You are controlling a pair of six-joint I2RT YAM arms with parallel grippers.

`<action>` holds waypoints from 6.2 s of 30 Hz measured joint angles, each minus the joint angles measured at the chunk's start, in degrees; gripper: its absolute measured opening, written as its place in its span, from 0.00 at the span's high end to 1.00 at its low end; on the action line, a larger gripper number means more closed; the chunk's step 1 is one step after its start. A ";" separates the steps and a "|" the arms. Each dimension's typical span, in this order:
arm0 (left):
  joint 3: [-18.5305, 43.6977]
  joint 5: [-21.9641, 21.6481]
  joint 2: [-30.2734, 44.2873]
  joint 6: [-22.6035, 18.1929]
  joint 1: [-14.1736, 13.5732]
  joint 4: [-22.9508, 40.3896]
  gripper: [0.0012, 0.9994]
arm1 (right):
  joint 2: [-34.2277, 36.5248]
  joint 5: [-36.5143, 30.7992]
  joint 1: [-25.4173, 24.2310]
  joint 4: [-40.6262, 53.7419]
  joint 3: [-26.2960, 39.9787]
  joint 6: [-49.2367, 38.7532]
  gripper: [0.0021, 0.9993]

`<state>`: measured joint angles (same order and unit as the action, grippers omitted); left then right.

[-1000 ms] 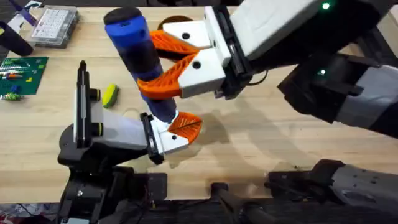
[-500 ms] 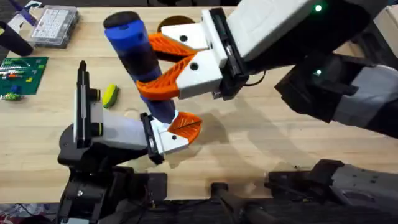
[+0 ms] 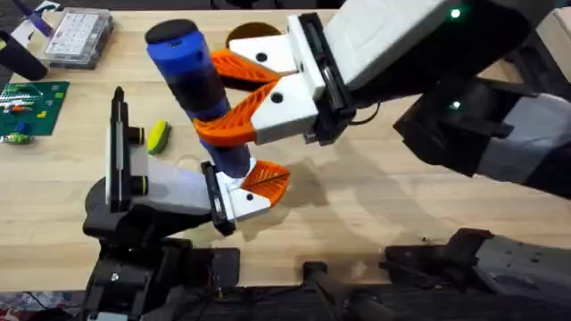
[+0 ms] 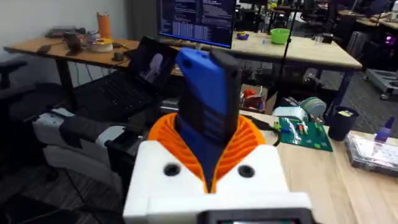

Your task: Pick up the gripper from the table and insert it into the empty holder that is missing its gripper. Then pick up a screw, insert it into the mounting hole, and use the screwdriver to tighten it. Finally, clean up the table by picking up the vegetable and placing it into the bucket.

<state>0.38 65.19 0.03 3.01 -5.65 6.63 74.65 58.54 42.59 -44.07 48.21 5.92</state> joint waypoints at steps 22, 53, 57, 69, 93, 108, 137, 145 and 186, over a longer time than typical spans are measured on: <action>0.00 0.00 0.00 0.00 0.00 0.00 0.98 | 0.00 0.00 0.00 0.00 -0.02 -0.39 0.98; 0.00 0.00 0.00 0.00 0.00 0.00 0.98 | 0.01 0.01 0.00 0.17 -0.17 -1.26 0.98; 0.00 0.00 0.00 0.00 0.00 0.00 0.98 | 0.00 0.02 0.00 0.22 -0.17 -1.26 0.98; 0.00 0.05 0.00 0.01 0.00 0.00 0.98 | 0.01 0.00 0.00 1.05 -0.17 -1.29 0.98; 0.00 0.20 0.00 0.02 0.00 0.04 0.98 | 0.00 -0.17 0.00 1.67 -0.17 -1.48 0.98; 0.00 0.66 0.00 0.04 0.00 0.09 0.98 | 0.00 -0.20 0.00 2.17 -0.17 -1.50 0.98; 0.00 1.25 0.02 0.09 0.00 0.24 0.98 | -0.66 -0.17 0.00 5.16 -0.02 -3.59 0.98; 0.00 1.26 0.04 0.09 0.00 0.24 0.98 | -0.66 0.02 0.00 5.16 -0.02 -3.74 0.98; -0.02 1.62 0.02 -0.33 -0.09 0.26 0.98 | -0.81 -3.81 0.15 7.41 0.33 -1.70 0.98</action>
<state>0.36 66.81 0.05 2.68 -5.74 6.90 73.84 54.73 42.74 -36.67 48.53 4.23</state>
